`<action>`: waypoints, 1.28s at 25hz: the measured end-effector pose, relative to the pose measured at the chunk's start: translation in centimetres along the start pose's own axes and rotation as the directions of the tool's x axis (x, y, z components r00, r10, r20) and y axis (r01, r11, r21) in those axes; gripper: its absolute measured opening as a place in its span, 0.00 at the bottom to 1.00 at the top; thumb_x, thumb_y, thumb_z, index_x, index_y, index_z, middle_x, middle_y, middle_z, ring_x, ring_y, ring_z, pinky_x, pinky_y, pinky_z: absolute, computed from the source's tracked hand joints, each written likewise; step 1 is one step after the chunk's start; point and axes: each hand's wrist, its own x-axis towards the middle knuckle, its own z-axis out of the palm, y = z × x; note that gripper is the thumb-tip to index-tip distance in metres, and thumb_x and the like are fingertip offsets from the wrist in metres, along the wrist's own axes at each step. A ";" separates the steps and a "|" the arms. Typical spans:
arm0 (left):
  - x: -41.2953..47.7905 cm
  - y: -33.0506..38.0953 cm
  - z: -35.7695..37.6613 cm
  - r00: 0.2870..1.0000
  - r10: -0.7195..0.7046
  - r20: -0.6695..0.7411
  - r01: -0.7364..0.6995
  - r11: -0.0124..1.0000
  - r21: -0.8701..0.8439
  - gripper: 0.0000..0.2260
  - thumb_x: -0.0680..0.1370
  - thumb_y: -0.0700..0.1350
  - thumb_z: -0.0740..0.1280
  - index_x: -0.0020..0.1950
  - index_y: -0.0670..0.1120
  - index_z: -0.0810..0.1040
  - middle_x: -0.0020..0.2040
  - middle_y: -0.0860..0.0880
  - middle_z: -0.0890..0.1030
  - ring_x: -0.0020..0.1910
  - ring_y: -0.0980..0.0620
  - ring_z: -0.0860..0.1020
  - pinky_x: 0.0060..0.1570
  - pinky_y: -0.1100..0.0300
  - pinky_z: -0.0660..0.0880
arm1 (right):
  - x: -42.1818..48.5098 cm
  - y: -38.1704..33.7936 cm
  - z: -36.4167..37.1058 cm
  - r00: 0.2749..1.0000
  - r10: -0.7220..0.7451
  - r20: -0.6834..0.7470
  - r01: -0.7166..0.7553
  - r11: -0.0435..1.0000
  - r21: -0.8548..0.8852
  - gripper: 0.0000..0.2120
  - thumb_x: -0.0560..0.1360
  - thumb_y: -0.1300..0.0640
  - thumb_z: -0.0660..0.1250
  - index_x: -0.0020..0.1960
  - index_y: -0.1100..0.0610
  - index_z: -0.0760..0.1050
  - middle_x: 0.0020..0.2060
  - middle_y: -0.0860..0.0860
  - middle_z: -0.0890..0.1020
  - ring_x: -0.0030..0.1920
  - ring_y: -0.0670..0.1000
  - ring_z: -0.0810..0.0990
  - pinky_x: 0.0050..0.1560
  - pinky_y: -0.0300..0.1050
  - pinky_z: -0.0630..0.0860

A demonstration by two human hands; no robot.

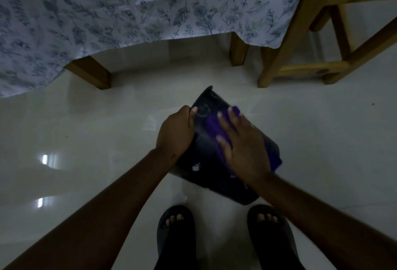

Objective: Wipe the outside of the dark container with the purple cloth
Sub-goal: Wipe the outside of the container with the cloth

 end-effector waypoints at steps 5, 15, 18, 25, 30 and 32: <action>0.4 0.4 -0.1 0.998 -0.036 0.057 0.030 0.994 0.102 0.19 0.83 0.53 0.49 0.48 0.42 0.72 0.46 0.40 0.82 0.45 0.39 0.79 0.44 0.52 0.73 | -0.1 1.1 -0.1 0.982 0.185 -0.039 -0.179 0.976 0.128 0.27 0.80 0.44 0.49 0.77 0.51 0.56 0.76 0.54 0.63 0.74 0.56 0.64 0.71 0.51 0.62; -2.9 -3.6 -1.2 0.996 -0.064 0.060 0.072 0.989 -0.131 0.14 0.82 0.51 0.57 0.47 0.44 0.76 0.39 0.50 0.79 0.38 0.53 0.77 0.36 0.64 0.69 | 0.3 1.3 1.0 0.963 0.195 0.188 -0.232 0.952 0.198 0.26 0.81 0.43 0.47 0.77 0.49 0.56 0.75 0.51 0.65 0.73 0.54 0.66 0.73 0.52 0.62; -0.4 -2.9 -0.7 0.998 -0.045 0.045 0.048 0.996 -0.077 0.15 0.81 0.51 0.58 0.39 0.45 0.73 0.32 0.53 0.74 0.32 0.55 0.73 0.32 0.65 0.66 | -5.7 -2.2 1.8 0.995 0.060 0.081 -0.063 0.997 0.036 0.29 0.80 0.39 0.42 0.78 0.49 0.49 0.78 0.51 0.56 0.77 0.56 0.54 0.74 0.57 0.54; 0.1 -2.9 -0.3 0.995 -0.102 0.022 0.104 0.990 -0.091 0.17 0.81 0.52 0.57 0.34 0.46 0.69 0.30 0.52 0.72 0.31 0.52 0.72 0.30 0.62 0.64 | -1.4 1.8 0.6 0.958 0.268 0.101 -0.279 0.953 0.118 0.25 0.81 0.44 0.48 0.76 0.49 0.58 0.74 0.52 0.67 0.72 0.57 0.68 0.69 0.51 0.64; 1.0 -2.6 -0.1 0.995 -0.100 0.014 0.101 0.993 -0.063 0.17 0.81 0.52 0.57 0.37 0.45 0.71 0.32 0.50 0.73 0.33 0.50 0.73 0.31 0.60 0.64 | -3.2 -2.3 2.1 0.994 -0.068 0.086 0.073 0.996 -0.054 0.27 0.80 0.43 0.48 0.78 0.49 0.52 0.77 0.52 0.59 0.76 0.57 0.58 0.72 0.57 0.59; 1.0 -2.2 -0.3 0.995 -0.100 0.016 0.101 0.994 -0.049 0.17 0.82 0.51 0.57 0.38 0.43 0.73 0.34 0.47 0.76 0.35 0.48 0.74 0.35 0.58 0.66 | 0.9 -0.7 0.7 0.978 0.169 0.126 -0.184 0.976 0.117 0.26 0.81 0.42 0.48 0.77 0.49 0.56 0.75 0.52 0.65 0.73 0.55 0.65 0.72 0.53 0.62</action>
